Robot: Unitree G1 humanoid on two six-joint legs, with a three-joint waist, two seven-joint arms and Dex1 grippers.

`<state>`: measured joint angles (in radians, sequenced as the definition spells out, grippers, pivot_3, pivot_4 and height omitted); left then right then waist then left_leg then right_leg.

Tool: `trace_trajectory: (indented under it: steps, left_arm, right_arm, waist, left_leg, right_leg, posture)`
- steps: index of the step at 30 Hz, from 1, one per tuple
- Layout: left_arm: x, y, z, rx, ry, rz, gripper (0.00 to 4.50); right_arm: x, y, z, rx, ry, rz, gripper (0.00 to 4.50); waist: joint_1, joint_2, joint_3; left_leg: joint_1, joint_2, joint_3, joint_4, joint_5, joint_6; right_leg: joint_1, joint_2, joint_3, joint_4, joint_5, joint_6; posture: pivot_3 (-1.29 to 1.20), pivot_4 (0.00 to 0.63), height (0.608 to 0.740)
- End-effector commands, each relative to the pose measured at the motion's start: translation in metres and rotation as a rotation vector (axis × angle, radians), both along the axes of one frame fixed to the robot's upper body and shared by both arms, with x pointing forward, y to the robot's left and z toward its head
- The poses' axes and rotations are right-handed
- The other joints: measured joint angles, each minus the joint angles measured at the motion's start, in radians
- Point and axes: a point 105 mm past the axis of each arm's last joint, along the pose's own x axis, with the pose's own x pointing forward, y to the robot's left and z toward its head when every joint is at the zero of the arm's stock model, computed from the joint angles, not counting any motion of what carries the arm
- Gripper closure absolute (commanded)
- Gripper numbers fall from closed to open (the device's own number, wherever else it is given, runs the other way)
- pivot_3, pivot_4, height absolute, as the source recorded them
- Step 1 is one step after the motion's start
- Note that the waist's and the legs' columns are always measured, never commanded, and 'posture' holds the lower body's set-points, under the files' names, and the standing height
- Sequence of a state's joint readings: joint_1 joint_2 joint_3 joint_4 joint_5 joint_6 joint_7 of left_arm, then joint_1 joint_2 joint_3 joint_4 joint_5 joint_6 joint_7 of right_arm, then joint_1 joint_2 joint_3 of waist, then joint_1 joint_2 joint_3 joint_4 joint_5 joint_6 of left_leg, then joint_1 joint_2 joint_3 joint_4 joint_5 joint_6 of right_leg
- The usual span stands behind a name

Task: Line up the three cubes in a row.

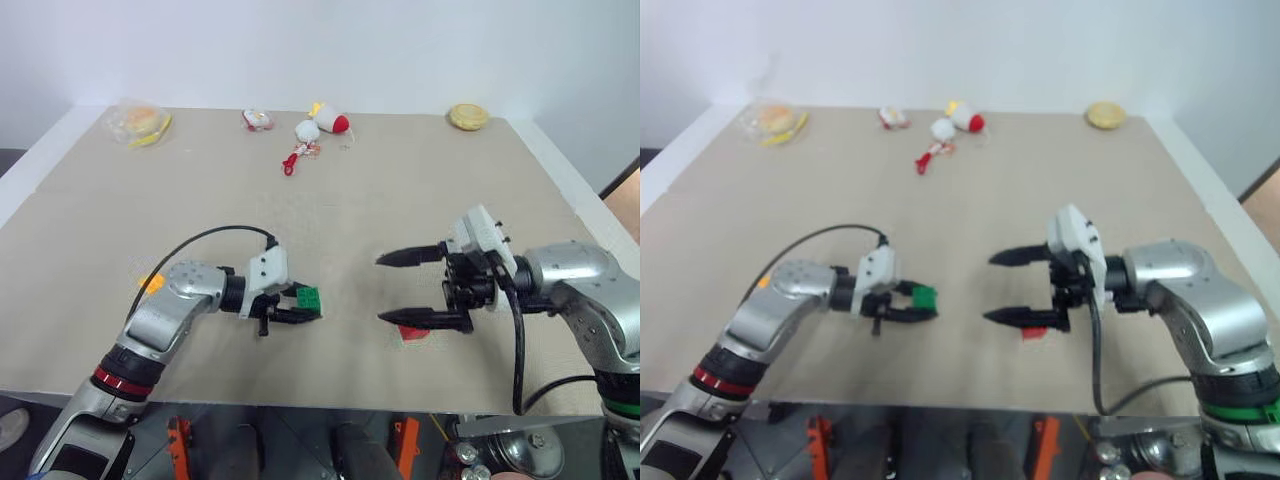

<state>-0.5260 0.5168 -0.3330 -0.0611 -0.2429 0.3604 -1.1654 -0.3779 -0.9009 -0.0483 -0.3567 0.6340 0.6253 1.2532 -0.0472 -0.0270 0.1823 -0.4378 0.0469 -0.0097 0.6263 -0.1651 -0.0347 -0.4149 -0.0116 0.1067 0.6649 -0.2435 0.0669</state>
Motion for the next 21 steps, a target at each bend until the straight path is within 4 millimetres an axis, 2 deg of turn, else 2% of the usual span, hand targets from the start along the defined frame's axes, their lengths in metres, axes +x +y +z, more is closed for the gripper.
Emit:
trace_trajectory:
  steps: [1, 7, 16, 21]
  left_arm:
    - [0.001, -0.014, 0.003, 0.014, -0.047, -0.042, 3.15]
    - [0.001, -0.03, 0.001, 0.006, -0.036, -0.079, 3.15]
    - [-0.002, -0.041, -0.003, 0.023, -0.016, -0.123, 3.15]
    - [-0.002, -0.054, -0.005, 0.025, -0.014, -0.146, 3.15]
  right_arm:
    - [-0.003, -0.008, 0.01, -0.021, -0.072, -0.019, 0.0]
    - [-0.006, -0.009, 0.012, -0.019, -0.077, -0.047, 0.0]
    - [-0.009, -0.015, 0.012, -0.034, -0.072, -0.081, 0.0]
    - [-0.01, -0.016, 0.011, -0.036, -0.068, -0.095, 0.0]
  waist:
    - [0.0, 0.0, 0.0]
    - [0.0, 0.0, 0.0]
    - [0.0, 0.0, 0.0]
    - [0.001, 0.0, 0.0]
  left_leg:
    - [0.0, 0.0, 0.0, 0.0, 0.0, 0.0]
    - [0.0, 0.0, 0.0, 0.002, 0.0, 0.0]
    - [0.0, 0.0, 0.0, 0.002, 0.0, 0.0]
    - [0.0, 0.0, 0.0, 0.003, 0.0, 0.0]
  right_leg:
    - [0.0, 0.0, 0.0, 0.0, 0.0, 0.0]
    - [0.0, 0.0, 0.001, 0.0, 0.001, 0.001]
    - [0.0, 0.0, 0.001, 0.0, 0.001, 0.001]
    - [0.001, 0.0, 0.001, 0.0, 0.001, 0.001]
  posture:
    - [0.0, 0.15, 0.737]
    - [0.0, 0.15, 0.737]
    - [0.0, 0.15, 0.737]
    - [0.0, 0.15, 0.737]
